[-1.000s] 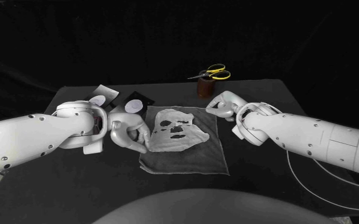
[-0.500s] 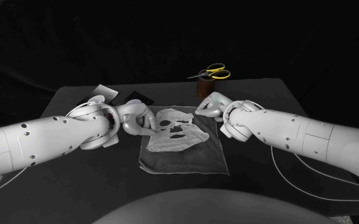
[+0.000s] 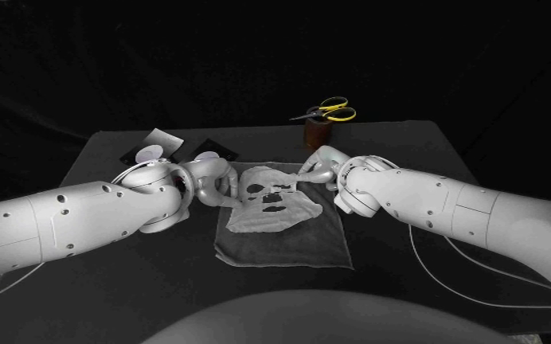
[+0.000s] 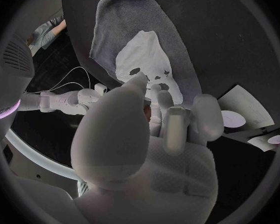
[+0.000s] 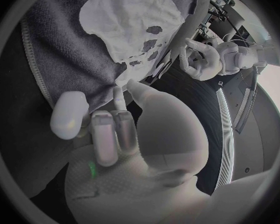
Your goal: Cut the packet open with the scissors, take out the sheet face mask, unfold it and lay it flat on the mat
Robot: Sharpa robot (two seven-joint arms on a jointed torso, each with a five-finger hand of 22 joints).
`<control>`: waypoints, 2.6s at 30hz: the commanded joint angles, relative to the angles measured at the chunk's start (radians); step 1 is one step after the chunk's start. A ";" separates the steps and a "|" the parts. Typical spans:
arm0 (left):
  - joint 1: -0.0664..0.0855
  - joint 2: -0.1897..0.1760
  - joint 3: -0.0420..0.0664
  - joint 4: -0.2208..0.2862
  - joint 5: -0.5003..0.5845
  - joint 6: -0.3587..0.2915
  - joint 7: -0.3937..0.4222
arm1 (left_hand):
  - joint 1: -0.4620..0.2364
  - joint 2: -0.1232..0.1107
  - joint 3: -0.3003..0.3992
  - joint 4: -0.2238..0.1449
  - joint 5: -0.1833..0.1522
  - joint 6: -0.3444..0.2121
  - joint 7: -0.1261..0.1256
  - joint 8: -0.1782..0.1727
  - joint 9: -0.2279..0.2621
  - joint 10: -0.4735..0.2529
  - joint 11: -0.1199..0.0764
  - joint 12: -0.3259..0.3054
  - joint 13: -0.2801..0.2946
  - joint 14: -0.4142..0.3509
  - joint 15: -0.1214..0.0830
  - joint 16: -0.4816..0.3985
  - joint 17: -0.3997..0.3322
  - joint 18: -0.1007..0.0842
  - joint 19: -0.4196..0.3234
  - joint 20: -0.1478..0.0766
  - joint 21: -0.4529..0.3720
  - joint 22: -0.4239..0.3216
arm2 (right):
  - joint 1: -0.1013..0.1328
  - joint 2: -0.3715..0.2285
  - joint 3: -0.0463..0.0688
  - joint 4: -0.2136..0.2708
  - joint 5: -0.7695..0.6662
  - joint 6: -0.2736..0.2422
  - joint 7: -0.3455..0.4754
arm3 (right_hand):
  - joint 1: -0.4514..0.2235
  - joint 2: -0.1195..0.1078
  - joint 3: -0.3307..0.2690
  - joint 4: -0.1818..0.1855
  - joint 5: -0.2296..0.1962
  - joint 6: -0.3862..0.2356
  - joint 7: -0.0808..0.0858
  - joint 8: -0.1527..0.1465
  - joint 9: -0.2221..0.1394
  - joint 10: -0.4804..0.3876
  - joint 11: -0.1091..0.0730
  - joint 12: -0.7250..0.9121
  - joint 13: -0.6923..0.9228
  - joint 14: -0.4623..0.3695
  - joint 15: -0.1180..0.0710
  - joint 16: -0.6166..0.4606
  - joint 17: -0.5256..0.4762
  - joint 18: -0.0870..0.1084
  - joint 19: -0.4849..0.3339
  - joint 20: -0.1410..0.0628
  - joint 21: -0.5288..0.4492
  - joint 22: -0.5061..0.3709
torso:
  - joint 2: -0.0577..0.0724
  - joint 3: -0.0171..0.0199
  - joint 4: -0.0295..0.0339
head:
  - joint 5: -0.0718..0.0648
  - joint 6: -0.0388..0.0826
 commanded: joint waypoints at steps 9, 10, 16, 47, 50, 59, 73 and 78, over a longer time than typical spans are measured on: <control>-0.007 0.009 0.001 0.003 -0.070 0.010 -0.100 | 0.000 0.020 -0.036 0.001 0.002 -0.023 -0.006 0.067 0.042 0.056 -0.006 0.053 0.086 0.040 0.001 0.014 0.109 -0.020 0.020 0.000 0.021 0.022 | -0.001 0.011 0.005 -0.013 -0.003 0.015 0.012 | -0.007 -0.004 -0.008 -0.001 -0.006 -0.009 0.002 -0.005 -0.002 0.092 0.008 0.005 0.241 0.104 0.011 0.006 0.262 -0.011 0.000 0.007 0.003 0.145 | 0.000 -0.0006 -0.0015 | 0.004 0.000; -0.008 0.010 0.001 0.003 -0.071 0.011 -0.101 | 0.000 0.021 -0.038 0.001 0.002 -0.024 -0.007 0.071 0.045 0.058 -0.006 0.056 0.090 0.040 0.001 0.015 0.110 -0.021 0.021 0.000 0.023 0.023 | -0.001 0.012 0.005 -0.014 -0.003 0.015 0.013 | -0.007 -0.004 -0.008 -0.001 -0.006 -0.009 0.002 -0.005 -0.002 0.092 0.008 0.005 0.241 0.104 0.011 0.006 0.262 -0.011 0.000 0.007 0.003 0.145 | 0.000 -0.0007 -0.0015 | 0.005 0.000; -0.009 0.010 0.001 0.005 -0.073 0.023 -0.108 | 0.001 0.022 -0.040 0.001 0.002 -0.025 -0.008 0.074 0.047 0.062 -0.007 0.059 0.096 0.041 0.000 0.015 0.112 -0.021 0.022 -0.001 0.024 0.025 | -0.001 0.017 0.007 -0.019 -0.004 0.015 0.016 | -0.006 -0.004 -0.009 -0.002 -0.006 -0.012 0.003 -0.005 -0.002 0.091 0.009 0.003 0.239 0.104 0.011 0.006 0.263 -0.011 0.000 0.008 0.002 0.144 | 0.001 -0.0008 0.0002 | 0.003 0.000; -0.010 0.028 0.001 0.009 -0.094 0.064 -0.131 | 0.003 0.028 -0.053 0.001 0.002 -0.028 -0.013 0.096 0.060 0.089 -0.011 0.080 0.136 0.049 -0.003 0.023 0.129 -0.025 0.032 -0.003 0.039 0.040 | -0.004 0.056 0.008 -0.072 -0.014 -0.026 0.056 | 0.093 0.066 0.021 -0.093 -0.017 0.067 -0.045 0.099 0.049 0.096 -0.030 0.015 0.250 0.104 -0.017 0.006 0.262 -0.009 -0.005 -0.009 0.021 0.146 | 0.008 -0.0038 0.0028 | 0.006 0.000; -0.011 0.029 0.001 0.008 -0.095 0.066 -0.132 | 0.003 0.028 -0.053 0.001 0.002 -0.028 -0.013 0.096 0.060 0.089 -0.011 0.080 0.136 0.049 -0.003 0.023 0.129 -0.025 0.032 -0.003 0.039 0.040 | -0.004 0.056 0.008 -0.073 -0.009 -0.051 0.065 | 0.103 0.079 0.034 -0.115 -0.017 0.077 -0.061 0.129 0.071 0.096 -0.044 0.016 0.250 0.104 -0.030 0.006 0.263 -0.010 -0.005 -0.020 0.026 0.146 | 0.007 -0.0032 0.0041 | 0.006 0.000; -0.011 0.031 0.001 0.010 -0.101 0.075 -0.135 | 0.006 0.029 -0.054 0.001 0.002 -0.028 -0.014 0.099 0.063 0.094 -0.012 0.084 0.144 0.051 -0.004 0.025 0.133 -0.026 0.034 -0.004 0.041 0.042 | -0.004 0.059 0.009 -0.081 -0.005 -0.099 0.082 | 0.062 0.074 0.106 -0.159 -0.017 0.059 -0.076 0.231 0.156 0.101 -0.060 0.027 0.260 0.104 -0.046 0.006 0.262 -0.012 -0.005 -0.039 0.041 0.148 | 0.007 -0.0031 0.0044 | 0.005 0.000; -0.011 0.029 0.001 0.019 -0.106 0.091 -0.139 | 0.006 0.030 -0.055 0.001 0.002 -0.028 -0.015 0.101 0.064 0.094 -0.013 0.085 0.145 0.052 -0.005 0.026 0.135 -0.026 0.035 -0.004 0.043 0.044 | -0.002 0.048 0.009 -0.070 -0.053 -0.038 0.068 | -0.071 0.010 0.077 -0.127 -0.016 -0.057 -0.034 0.182 0.163 0.085 -0.025 -0.012 0.230 0.103 -0.020 0.004 0.258 -0.010 -0.020 -0.027 0.010 0.139 | 0.007 -0.0035 0.0025 | 0.005 0.000; -0.011 0.028 0.001 0.019 -0.107 0.093 -0.140 | 0.006 0.030 -0.055 0.001 0.002 -0.028 -0.015 0.101 0.064 0.094 -0.013 0.085 0.145 0.052 -0.005 0.026 0.135 -0.026 0.035 -0.004 0.043 0.044 | -0.002 0.040 0.008 -0.058 -0.074 0.023 0.060 | -0.141 -0.027 -0.004 -0.076 -0.015 -0.109 -0.005 0.114 0.143 0.081 0.003 -0.020 0.223 0.104 0.007 0.006 0.262 -0.011 -0.024 -0.003 0.007 0.138 | 0.007 -0.0022 0.0033 | 0.005 0.000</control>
